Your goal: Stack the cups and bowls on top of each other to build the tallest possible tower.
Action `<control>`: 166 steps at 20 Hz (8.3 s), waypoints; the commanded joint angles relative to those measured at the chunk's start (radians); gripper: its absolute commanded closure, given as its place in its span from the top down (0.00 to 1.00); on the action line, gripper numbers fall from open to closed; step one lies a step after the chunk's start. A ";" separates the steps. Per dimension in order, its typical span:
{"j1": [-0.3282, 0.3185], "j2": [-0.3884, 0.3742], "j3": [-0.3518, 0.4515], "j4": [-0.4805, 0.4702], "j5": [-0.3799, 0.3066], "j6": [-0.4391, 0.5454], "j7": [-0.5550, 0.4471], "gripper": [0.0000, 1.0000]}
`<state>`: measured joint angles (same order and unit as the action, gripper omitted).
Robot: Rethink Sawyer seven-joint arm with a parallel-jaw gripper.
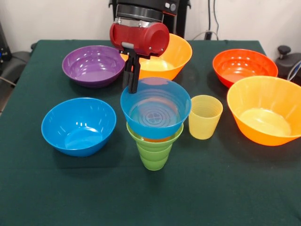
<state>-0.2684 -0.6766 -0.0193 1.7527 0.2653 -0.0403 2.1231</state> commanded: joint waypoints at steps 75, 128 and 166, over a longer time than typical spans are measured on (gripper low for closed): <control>0.048 0.005 0.027 0.085 0.006 0.046 0.154 0.00; -0.036 -0.224 -0.076 -0.259 0.035 0.538 0.076 1.00; -0.691 -0.129 0.594 0.014 -0.455 0.410 -0.317 1.00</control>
<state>-0.9510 -0.9010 0.4564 1.6717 -0.0455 0.4185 2.0037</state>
